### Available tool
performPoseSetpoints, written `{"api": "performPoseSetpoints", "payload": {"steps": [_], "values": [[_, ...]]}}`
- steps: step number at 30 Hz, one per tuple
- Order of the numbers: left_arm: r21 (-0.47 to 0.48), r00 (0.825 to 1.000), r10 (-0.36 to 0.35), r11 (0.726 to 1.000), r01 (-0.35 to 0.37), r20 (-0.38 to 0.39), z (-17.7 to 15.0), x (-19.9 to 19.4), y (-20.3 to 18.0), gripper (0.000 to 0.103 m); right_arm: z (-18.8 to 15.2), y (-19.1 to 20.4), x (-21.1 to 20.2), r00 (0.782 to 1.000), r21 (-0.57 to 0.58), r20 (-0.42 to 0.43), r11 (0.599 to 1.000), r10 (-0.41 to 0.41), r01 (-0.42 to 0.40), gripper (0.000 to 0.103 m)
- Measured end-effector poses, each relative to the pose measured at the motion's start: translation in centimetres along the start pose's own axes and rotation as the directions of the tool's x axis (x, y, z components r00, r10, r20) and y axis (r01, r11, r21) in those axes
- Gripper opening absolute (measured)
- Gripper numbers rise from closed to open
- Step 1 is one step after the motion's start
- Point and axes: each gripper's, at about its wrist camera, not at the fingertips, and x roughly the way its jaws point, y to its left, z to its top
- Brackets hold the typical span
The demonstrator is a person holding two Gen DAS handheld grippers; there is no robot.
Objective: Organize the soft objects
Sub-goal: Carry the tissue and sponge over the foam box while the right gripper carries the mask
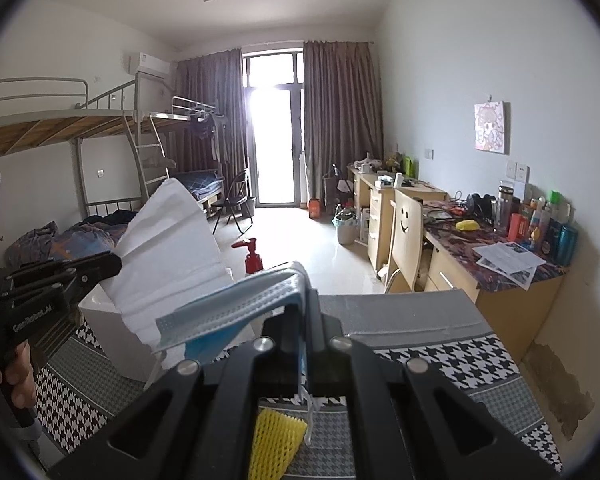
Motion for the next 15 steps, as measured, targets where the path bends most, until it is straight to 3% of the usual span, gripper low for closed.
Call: {"api": "performPoseSetpoints", "payload": {"steps": [15], "values": [[-0.003,0.997,0.069,0.998,-0.069,0.043,2.4,0.2,1.8,0.002,1.7,0.5,1.6,1.000,-0.019,0.002,1.000,0.020,-0.020,0.004]]}}
